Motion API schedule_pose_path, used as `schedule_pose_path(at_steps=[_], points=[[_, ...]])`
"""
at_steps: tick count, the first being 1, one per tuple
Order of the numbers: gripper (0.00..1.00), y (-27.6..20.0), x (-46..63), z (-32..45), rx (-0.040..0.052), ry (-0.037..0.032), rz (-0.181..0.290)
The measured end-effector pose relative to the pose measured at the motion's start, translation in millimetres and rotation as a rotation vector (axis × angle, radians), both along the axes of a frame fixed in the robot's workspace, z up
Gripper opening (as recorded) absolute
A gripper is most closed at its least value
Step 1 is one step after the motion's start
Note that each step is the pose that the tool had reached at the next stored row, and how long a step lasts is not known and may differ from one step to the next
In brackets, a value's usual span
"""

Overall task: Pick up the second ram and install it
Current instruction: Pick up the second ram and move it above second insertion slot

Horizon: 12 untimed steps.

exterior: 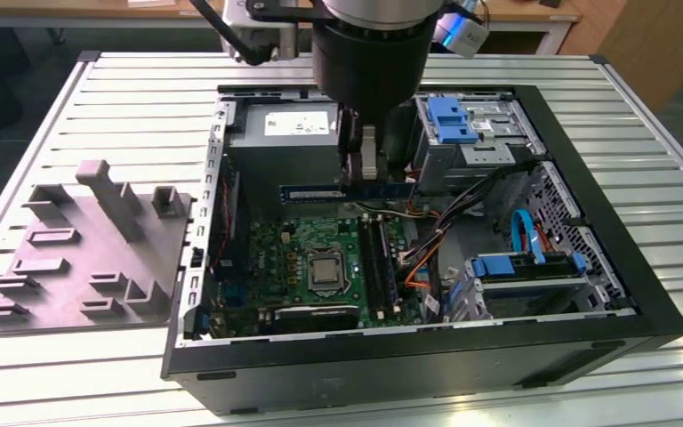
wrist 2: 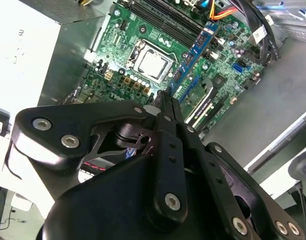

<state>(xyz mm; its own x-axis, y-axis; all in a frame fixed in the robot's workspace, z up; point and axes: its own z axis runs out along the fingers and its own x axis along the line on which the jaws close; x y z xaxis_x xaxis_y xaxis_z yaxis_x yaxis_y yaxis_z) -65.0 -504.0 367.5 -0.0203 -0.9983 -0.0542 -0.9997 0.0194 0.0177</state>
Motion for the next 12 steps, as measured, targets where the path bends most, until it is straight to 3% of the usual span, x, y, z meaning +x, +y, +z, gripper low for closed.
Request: schedule_pose_path(at_steps=[8,12], points=[[0.11,0.0,0.3,-13.6,0.0001,0.0002,0.000],[0.11,0.0,0.3,-15.1,0.0001,0.0002,0.000]])
